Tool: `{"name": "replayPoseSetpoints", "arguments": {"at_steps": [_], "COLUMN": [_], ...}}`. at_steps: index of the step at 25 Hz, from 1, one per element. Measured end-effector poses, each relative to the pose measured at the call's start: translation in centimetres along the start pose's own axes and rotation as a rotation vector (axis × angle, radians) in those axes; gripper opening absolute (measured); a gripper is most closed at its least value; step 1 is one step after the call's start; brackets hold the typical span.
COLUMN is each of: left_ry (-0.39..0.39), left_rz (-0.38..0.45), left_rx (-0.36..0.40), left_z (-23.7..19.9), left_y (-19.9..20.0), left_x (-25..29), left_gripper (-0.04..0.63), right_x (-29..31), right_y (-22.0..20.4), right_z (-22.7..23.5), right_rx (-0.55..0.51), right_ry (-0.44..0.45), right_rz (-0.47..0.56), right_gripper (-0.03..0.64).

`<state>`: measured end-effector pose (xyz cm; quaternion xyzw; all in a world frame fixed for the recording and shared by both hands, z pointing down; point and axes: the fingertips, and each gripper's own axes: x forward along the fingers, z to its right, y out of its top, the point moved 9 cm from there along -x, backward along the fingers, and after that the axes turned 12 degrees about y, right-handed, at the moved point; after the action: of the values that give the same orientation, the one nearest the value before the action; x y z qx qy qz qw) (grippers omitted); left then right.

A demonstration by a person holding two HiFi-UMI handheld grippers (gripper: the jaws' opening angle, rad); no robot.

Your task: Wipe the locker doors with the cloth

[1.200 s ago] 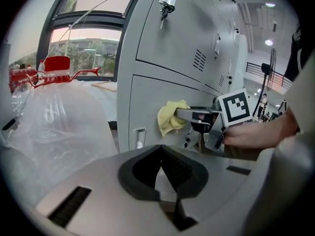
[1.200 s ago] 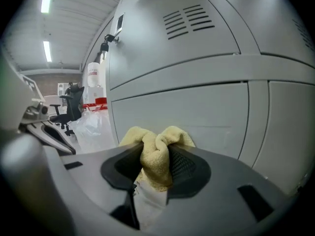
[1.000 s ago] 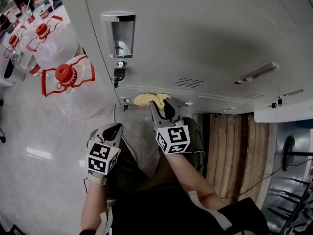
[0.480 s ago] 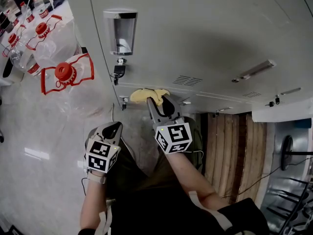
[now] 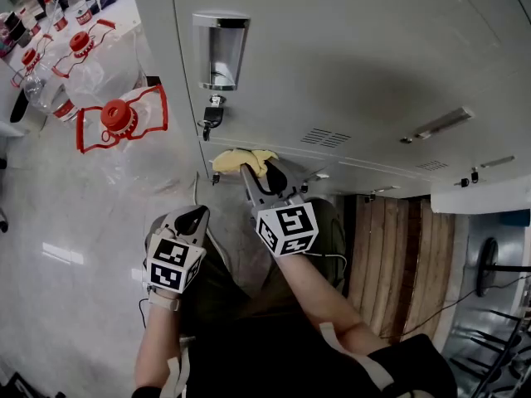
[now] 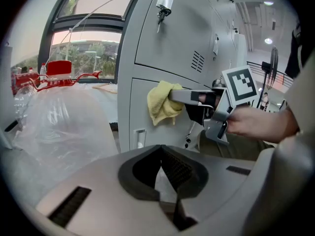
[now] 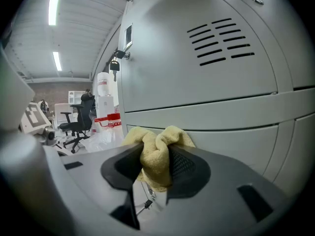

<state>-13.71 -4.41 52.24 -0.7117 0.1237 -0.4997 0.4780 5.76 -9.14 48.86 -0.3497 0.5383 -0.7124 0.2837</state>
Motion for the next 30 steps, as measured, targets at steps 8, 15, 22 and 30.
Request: {"name": "replayPoseSetpoints", "arguments": {"at_steps": [8, 15, 22, 30], "left_ry": [0.010, 0.017, 0.036, 0.047], "left_rz": [0.008, 0.024, 0.030, 0.038], "left_rx": [0.000, 0.007, 0.013, 0.027], "left_z": [-0.2, 0.0, 0.0, 0.6], "left_y": [-0.2, -0.2, -0.4, -0.3], "left_x": [-0.7, -1.2, -2.0, -2.7], "left_gripper": [0.011, 0.011, 0.011, 0.011], "right_x": [1.8, 3.2, 4.1, 5.3], "right_y": [-2.2, -5.7, -9.5, -14.3], "right_z": [-0.5, -0.1, 0.7, 2.0], "right_rx": [-0.026, 0.013, 0.017, 0.038], "right_ry": [-0.009, -0.043, -0.072, -0.099], "right_rz": [-0.051, -0.125, -0.205, -0.309], "right_gripper": [0.144, 0.144, 0.144, 0.144]}}
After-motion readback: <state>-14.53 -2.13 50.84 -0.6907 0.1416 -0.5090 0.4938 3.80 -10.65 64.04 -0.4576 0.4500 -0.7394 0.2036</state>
